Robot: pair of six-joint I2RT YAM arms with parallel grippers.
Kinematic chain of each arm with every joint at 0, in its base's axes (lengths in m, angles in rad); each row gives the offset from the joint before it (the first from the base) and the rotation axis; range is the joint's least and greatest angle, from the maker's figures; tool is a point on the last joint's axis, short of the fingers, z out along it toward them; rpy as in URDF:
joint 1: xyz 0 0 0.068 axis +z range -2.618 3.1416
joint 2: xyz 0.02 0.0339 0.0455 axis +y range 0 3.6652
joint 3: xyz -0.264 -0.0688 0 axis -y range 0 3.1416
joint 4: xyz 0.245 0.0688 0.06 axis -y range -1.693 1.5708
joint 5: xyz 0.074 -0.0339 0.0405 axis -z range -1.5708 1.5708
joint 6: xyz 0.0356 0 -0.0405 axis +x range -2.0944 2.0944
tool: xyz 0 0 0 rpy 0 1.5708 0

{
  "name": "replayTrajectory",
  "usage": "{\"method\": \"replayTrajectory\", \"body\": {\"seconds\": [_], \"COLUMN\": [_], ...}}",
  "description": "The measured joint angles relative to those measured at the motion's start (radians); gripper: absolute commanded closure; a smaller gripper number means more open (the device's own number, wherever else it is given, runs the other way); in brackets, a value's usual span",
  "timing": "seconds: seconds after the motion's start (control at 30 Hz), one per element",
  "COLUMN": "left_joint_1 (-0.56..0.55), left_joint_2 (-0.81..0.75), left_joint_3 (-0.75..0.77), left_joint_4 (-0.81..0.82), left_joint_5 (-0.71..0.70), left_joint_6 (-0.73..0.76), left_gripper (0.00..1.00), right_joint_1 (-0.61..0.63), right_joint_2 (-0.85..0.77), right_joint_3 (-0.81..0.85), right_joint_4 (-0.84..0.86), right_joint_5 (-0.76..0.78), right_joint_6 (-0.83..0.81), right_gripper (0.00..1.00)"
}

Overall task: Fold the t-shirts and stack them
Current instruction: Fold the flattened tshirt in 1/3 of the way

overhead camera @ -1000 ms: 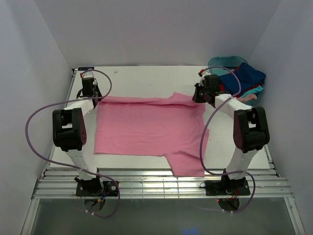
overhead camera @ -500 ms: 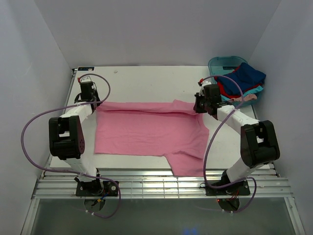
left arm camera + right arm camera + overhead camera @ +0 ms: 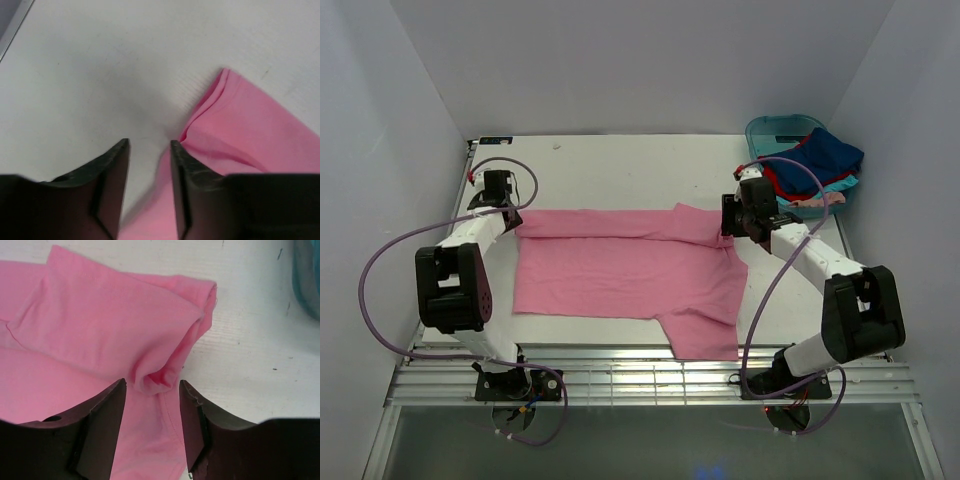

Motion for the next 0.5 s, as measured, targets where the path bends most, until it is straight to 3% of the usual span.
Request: {"method": "replayTrajectory", "body": {"seconds": [0.1,0.2,0.5], "left_joint_1": [-0.003,-0.012,-0.036], "left_joint_2": [-0.005,0.005,0.167], "left_joint_3": [0.058,0.121,0.225], "left_joint_4": [-0.006,-0.001,0.012], "left_joint_5": [0.002,0.014,0.072], "left_joint_6": [-0.015,-0.023,-0.014], "left_gripper": [0.78,0.9,0.97], "right_joint_1": [0.0,0.0,-0.001], "right_joint_2": [0.02,0.109,0.315], "right_joint_3": [0.039,0.109,0.225], "right_joint_4": [-0.005,-0.001,-0.006], "right_joint_5": [0.016,0.02,0.021], "right_joint_6": [-0.002,-0.004,-0.011], "right_gripper": [0.5,0.52,0.55]}}
